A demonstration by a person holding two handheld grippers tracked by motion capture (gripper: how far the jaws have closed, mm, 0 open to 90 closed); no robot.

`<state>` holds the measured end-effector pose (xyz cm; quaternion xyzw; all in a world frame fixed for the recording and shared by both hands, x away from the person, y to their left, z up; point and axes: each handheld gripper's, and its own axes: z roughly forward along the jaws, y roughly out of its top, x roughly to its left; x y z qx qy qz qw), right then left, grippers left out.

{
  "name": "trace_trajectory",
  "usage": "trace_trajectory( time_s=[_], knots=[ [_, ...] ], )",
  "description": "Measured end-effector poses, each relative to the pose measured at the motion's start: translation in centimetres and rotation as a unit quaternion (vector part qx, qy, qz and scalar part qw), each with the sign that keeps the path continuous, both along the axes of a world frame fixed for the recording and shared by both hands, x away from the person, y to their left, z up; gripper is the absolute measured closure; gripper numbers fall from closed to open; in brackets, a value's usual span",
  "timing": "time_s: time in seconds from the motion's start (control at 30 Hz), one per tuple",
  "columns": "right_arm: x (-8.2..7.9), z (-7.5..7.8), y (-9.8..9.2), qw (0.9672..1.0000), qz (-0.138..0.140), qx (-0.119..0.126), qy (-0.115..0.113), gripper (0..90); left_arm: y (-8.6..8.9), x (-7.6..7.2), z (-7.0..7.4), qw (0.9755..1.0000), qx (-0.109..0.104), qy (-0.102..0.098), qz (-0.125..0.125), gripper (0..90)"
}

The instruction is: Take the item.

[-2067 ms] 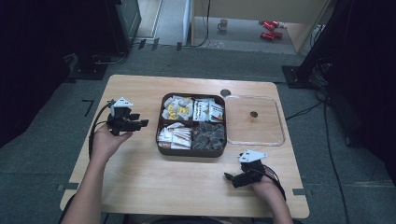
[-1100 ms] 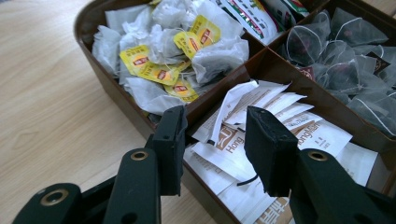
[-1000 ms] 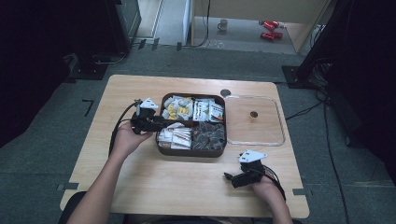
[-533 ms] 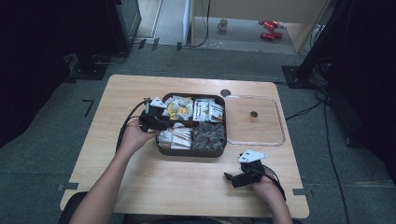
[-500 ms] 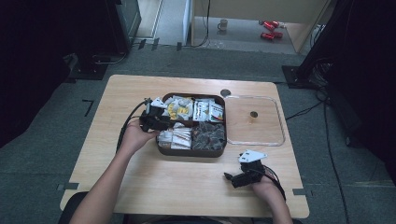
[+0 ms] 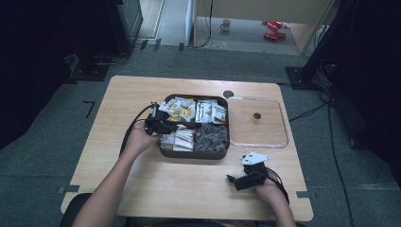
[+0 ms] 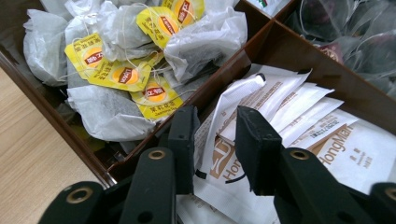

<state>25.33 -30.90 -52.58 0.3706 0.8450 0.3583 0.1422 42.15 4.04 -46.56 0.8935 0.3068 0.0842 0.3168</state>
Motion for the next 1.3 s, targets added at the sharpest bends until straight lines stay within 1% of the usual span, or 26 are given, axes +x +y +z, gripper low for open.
trace_trajectory(
  time_s=[0.2, 0.33, 0.4, 0.5, 0.6, 0.9, 1.1, 1.17, 1.3],
  knots=[
    [-0.1, 0.0, 0.0, 1.0, -0.003, 0.0, 0.001, 0.0, -0.3, 0.2, -0.8, 0.9998, 0.019, 0.003, -0.004, 73.0],
    [-0.2, 0.0, 0.1, 1.0, -0.003, -0.001, 0.0, 0.0, -0.3, 0.3, -0.9, 0.9998, 0.019, 0.003, -0.006, 75.4],
    [-0.2, 0.0, 0.1, 1.0, -0.004, -0.001, 0.0, 0.0, -0.4, 0.2, -0.9, 0.9998, 0.019, 0.002, -0.004, 77.9],
    [-0.2, 0.0, 0.1, 1.0, -0.003, -0.001, 0.0, 0.0, -0.4, 0.2, -0.9, 0.9997, 0.021, -0.001, -0.009, 81.7],
    [-0.2, 0.0, 0.1, 1.0, -0.003, -0.001, 0.0, 0.0, -0.2, 0.3, -0.8, 0.9998, 0.018, 0.0, -0.011, 86.2],
    [-0.2, 0.0, 0.1, 1.0, -0.003, -0.001, 0.0, 0.0, 0.4, 0.3, -0.3, 0.9999, 0.003, 0.01, -0.008, 88.5],
    [-0.2, 0.0, 0.1, 1.0, -0.003, -0.001, 0.0, 0.0, 0.8, 0.0, 0.5, 0.9999, -0.008, 0.005, -0.007, 88.7],
    [-0.2, 0.0, 0.1, 1.0, -0.003, -0.001, 0.0, 0.0, 0.9, -0.1, 0.7, 0.9998, -0.016, 0.004, -0.007, 88.7],
    [-0.2, 0.0, 0.1, 1.0, -0.003, -0.001, 0.0, 0.0, 1.2, -0.3, 1.1, 0.9997, -0.022, 0.0, -0.005, 88.7]
  ],
)
